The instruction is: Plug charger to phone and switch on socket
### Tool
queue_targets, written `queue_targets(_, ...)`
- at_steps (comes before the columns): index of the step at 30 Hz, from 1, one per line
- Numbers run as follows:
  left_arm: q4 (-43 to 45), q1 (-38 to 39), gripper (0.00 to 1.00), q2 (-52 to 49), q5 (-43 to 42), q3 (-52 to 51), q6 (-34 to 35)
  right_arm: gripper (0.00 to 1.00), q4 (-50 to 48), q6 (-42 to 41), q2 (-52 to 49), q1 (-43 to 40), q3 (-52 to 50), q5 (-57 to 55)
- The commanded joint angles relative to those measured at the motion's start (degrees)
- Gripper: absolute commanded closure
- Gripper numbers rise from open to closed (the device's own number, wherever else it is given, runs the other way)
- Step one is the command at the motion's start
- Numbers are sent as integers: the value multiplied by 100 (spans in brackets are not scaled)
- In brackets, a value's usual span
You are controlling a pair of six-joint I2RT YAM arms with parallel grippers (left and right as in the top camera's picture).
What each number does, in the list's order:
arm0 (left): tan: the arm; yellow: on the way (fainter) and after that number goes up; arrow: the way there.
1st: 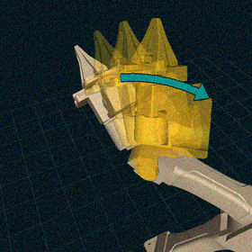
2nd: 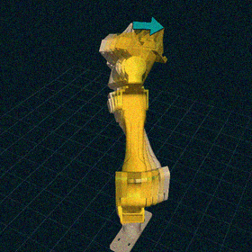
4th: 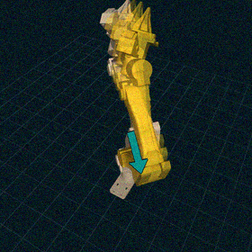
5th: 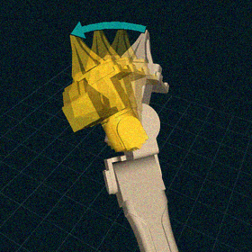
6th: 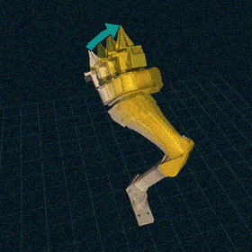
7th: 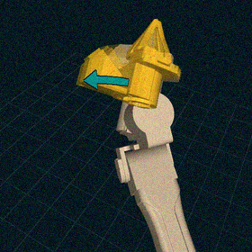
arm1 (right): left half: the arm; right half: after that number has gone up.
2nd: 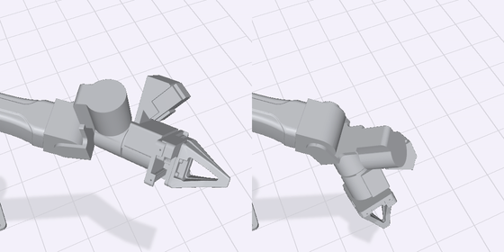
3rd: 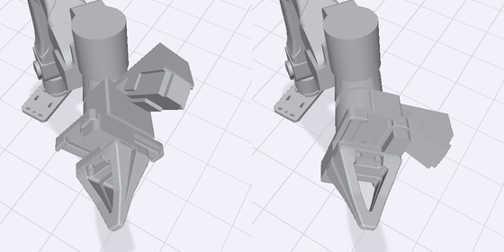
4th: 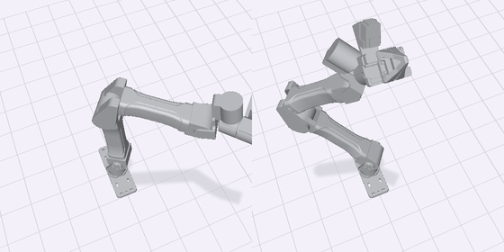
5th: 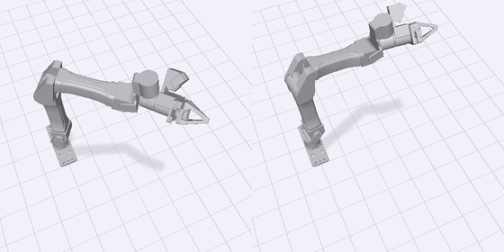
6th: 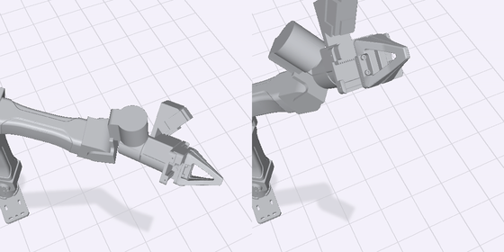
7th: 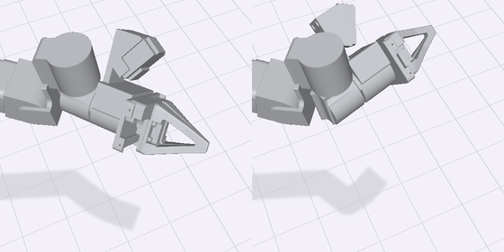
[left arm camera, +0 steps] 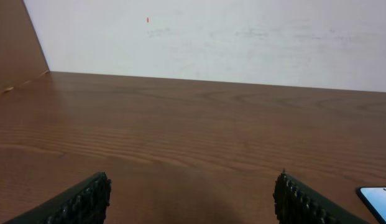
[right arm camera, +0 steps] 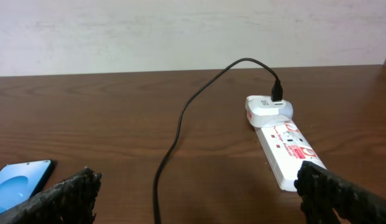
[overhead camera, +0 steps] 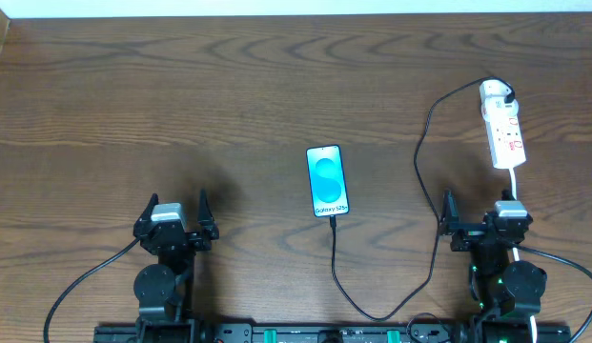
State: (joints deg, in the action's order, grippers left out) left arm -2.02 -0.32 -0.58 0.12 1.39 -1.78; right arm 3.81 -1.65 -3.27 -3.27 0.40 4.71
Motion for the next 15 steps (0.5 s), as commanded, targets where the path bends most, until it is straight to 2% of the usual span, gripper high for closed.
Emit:
queue_targets(1, -214, -26, 16, 35, 50, -116, -79, 1, 52, 129, 26, 22, -9, -181)
queue_targets(15, -214, -26, 16, 35, 50, -116, -79, 1, 44, 129, -240, 22, -9, -219)
